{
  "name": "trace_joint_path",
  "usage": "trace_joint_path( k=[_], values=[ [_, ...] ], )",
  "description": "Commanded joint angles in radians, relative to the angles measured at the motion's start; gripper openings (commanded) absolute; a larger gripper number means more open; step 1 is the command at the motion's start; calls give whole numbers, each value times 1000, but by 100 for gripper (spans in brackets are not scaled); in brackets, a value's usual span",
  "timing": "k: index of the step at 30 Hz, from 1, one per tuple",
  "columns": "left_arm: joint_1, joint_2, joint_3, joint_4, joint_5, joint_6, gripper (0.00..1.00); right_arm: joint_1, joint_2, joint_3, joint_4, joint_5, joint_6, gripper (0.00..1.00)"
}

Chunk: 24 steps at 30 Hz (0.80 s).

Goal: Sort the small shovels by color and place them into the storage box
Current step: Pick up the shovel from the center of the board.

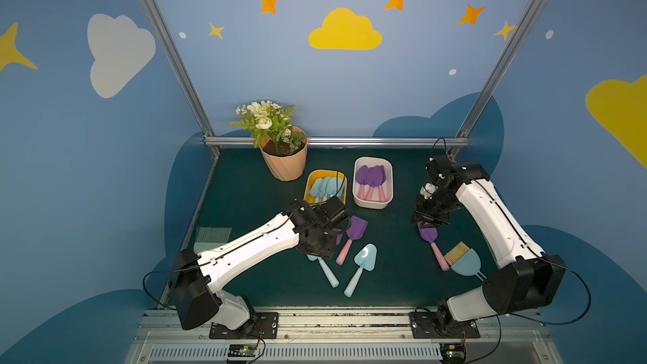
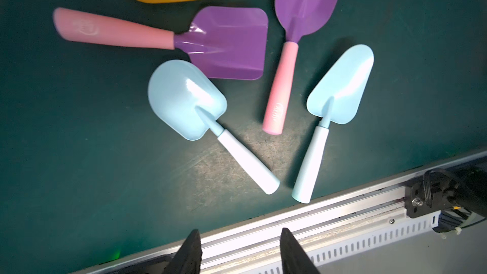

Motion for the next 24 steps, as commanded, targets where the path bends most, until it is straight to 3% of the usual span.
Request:
trace_joint_path(
  k=[1, 11, 24],
  values=[
    [-47, 67, 38, 27, 38, 1, 39, -22, -42, -24, 7, -6, -19, 35],
    [-185, 315, 202, 41, 87, 62, 37, -71, -96, -99, 8, -19, -50, 35],
    [-213, 451, 202, 48, 131, 117, 39, -117, -143, -137, -2, -28, -84, 35]
  ],
)
